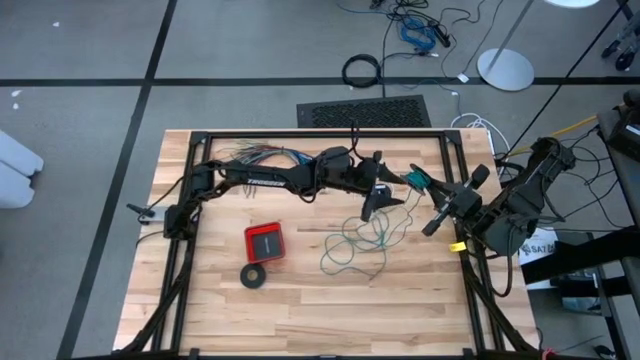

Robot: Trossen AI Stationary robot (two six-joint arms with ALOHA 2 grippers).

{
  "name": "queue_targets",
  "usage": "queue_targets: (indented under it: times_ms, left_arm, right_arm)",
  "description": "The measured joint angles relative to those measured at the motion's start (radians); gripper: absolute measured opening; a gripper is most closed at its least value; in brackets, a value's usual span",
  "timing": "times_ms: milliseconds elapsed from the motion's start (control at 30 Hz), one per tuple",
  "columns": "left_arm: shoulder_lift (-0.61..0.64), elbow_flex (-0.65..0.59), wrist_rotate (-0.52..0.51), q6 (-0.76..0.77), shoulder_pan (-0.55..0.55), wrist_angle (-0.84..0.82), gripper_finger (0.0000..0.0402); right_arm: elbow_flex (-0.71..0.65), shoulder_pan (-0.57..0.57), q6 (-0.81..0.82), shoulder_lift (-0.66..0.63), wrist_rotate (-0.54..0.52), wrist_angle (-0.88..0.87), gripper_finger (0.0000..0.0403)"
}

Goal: Coil cords
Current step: Coil the green wire onto the spool

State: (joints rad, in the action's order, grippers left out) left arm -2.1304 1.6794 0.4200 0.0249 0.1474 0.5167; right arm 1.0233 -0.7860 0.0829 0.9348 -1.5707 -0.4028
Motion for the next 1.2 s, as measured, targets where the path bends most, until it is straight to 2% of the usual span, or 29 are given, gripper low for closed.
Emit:
queue_targets:
  times_ms: [233, 367, 667, 767, 1000, 1067, 1200]
  left_arm:
    - [-0.006, 0.0, -0.041, 0.121, -0.028, 0.045, 0.0262]
    - [-0.007, 0.0, -0.106, 0.095, -0.057, 0.088, 0.0262]
    - [-0.01, 0.0, -0.111, 0.094, -0.09, 0.09, 0.0262]
    - [-0.01, 0.0, -0.191, 0.041, -0.102, 0.067, 0.0262]
    - [-0.01, 0.0, -0.246, -0.031, -0.128, 0.069, 0.0262]
    - [-0.01, 0.0, -0.288, -0.036, -0.132, 0.063, 0.0262]
    - [-0.033, 0.0, -0.305, -0.032, -0.125, 0.08, 0.0262]
  right_arm:
    - [0.0, 0.0, -0.002, 0.0, 0.0, -0.013, 0.0]
    - [0.0, 0.0, 0.006, 0.0, 0.0, -0.019, 0.0]
    - [0.0, 0.0, 0.021, 0.0, 0.0, -0.018, 0.0]
    - [0.0, 0.0, 0.028, 0.0, 0.001, -0.018, 0.0]
    - [0.0, 0.007, 0.029, 0.0, 0.001, -0.01, 0.0]
    - [0.0, 0.017, 0.029, 0.0, 0.001, -0.004, 0.0]
    - [0.0, 0.034, 0.052, 0.0, 0.007, -0.003, 0.0]
